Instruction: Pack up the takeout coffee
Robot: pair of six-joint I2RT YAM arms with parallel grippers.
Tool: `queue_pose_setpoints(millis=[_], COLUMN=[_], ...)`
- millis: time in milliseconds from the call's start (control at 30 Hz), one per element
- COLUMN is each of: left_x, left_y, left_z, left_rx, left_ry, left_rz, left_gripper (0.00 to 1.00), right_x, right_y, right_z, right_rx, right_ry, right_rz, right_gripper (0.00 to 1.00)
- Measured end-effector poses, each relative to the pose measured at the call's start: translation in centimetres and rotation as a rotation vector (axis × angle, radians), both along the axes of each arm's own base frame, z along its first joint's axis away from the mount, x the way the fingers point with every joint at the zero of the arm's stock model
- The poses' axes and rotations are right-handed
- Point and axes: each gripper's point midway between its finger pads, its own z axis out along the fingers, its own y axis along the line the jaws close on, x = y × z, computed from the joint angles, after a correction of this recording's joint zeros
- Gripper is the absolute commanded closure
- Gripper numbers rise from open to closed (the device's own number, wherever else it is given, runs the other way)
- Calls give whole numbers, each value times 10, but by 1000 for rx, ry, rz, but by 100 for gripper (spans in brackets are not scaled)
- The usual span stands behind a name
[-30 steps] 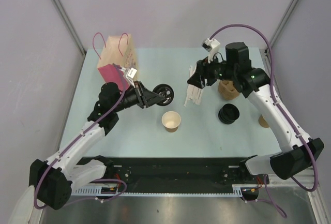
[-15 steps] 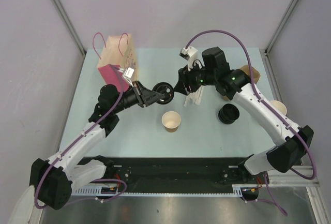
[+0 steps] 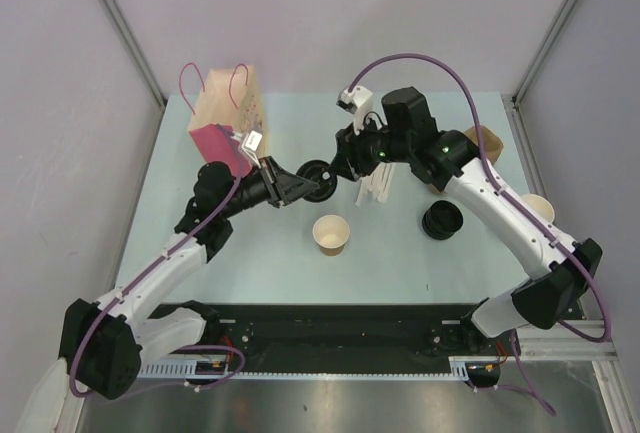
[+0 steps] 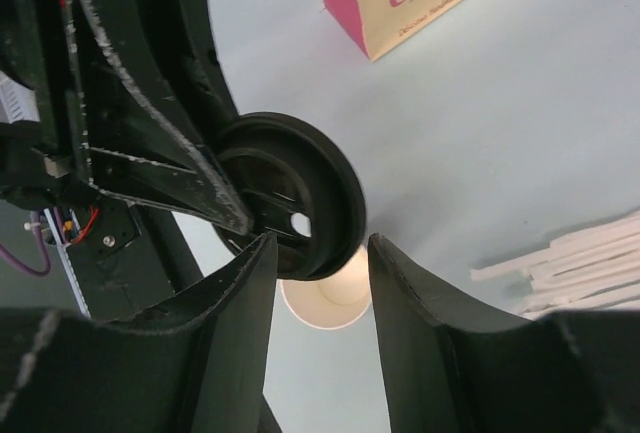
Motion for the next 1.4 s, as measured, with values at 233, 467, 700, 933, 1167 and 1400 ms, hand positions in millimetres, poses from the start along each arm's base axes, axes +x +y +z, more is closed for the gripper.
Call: queue_pose_setpoints(millis=[233,467,700,933,1167,1400], left_x=[3,2,3,2,-3,1], left_y=[-1,-1,-1,-2,0,43], left_z=[-4,-4,-2,-1,-6,-17], left_rx=[-6,-26,-38,-47,-22,67], left_ry=[26,32,36,47,47,47], left_rz=[4,2,5,-1,-41,7], left_gripper=[100,100,100,93,32,18], right_x=[-9,1,6,3,4,-2], right_y=[13,13,11,14,11,-4], right_z=[-11,-21,-24,-28,-33,-46], right_rx=[-38,-92,-118,-131,-147,-208], right_ry=[-10,-42,-58,-68,-58,-32], right_rz=[41,-1,-33,-21,-15,29], right_gripper=[64,69,71,100,100,100])
